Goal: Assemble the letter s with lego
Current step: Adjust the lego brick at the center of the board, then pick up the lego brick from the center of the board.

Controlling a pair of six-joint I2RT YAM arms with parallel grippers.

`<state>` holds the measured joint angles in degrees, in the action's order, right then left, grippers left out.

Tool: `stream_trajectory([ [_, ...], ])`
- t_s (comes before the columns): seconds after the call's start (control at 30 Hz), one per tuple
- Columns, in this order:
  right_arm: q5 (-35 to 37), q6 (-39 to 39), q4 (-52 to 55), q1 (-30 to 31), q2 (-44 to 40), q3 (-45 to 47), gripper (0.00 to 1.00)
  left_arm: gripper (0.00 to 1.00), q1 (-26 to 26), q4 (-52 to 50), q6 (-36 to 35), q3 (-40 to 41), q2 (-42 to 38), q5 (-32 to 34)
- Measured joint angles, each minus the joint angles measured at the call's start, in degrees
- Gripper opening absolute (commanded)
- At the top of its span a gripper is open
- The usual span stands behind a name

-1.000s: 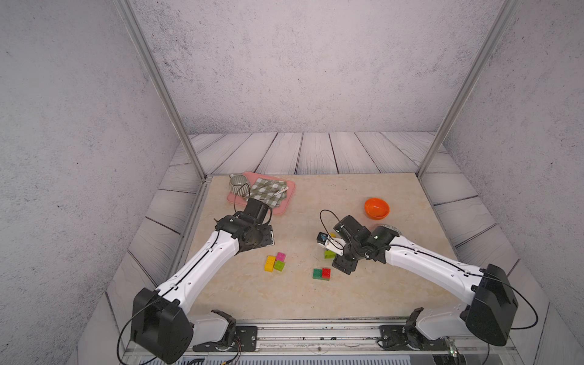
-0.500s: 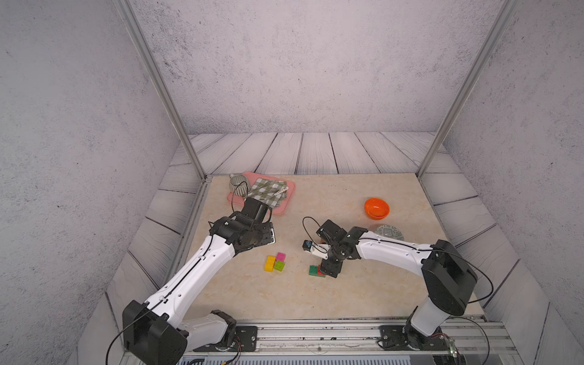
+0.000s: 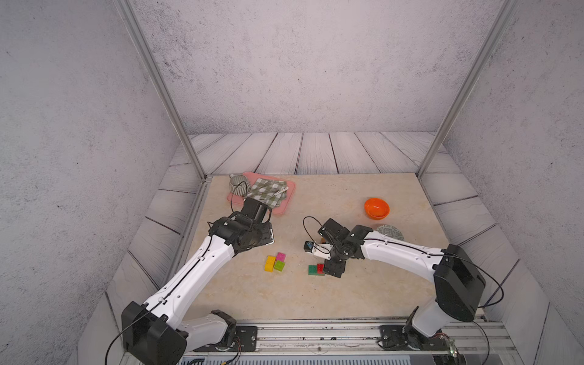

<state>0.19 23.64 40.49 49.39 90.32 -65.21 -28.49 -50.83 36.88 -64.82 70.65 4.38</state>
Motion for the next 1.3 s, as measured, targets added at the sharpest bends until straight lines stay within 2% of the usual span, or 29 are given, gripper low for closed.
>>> stream_trajectory([
  [0.07, 3.1, -1.8, 0.7, 0.0, -2.6, -1.2, 0.83, 0.65, -1.4, -0.3, 0.2, -0.1, 2.7, -0.9],
  [0.17, 8.1, -6.4, 2.2, -0.9, -6.5, -4.9, 0.82, 0.64, -6.1, -2.2, 0.5, -1.7, 10.1, -2.5],
  [0.33, 14.9, -14.7, 4.2, -4.3, -12.3, -9.4, 0.80, 0.56, -13.1, -2.8, 0.5, -2.5, 21.0, -4.5],
  [0.5, 19.3, -21.6, 6.9, -7.2, -19.3, -9.0, 0.77, 0.56, -13.2, -3.9, -0.5, -3.5, 24.8, -4.7],
  [0.7, 21.9, -25.3, 8.7, -9.1, -25.4, -5.6, 0.76, 0.56, -13.1, -4.3, -2.4, -5.7, 28.6, -4.7],
  [0.8, 22.5, -26.3, 9.4, -9.4, -26.1, -4.1, 0.76, 0.61, -13.0, -4.4, -3.4, -6.2, 30.9, -4.4],
  [0.97, 22.5, -26.9, 10.2, -9.5, -26.1, -3.0, 0.76, 0.64, -12.6, -5.2, -4.8, -7.1, 33.0, -3.5],
  [1.3, 22.5, -27.6, 10.3, -9.9, -26.1, -2.3, 0.76, 0.59, -12.0, -5.6, -6.5, -7.8, 35.4, -3.6],
])
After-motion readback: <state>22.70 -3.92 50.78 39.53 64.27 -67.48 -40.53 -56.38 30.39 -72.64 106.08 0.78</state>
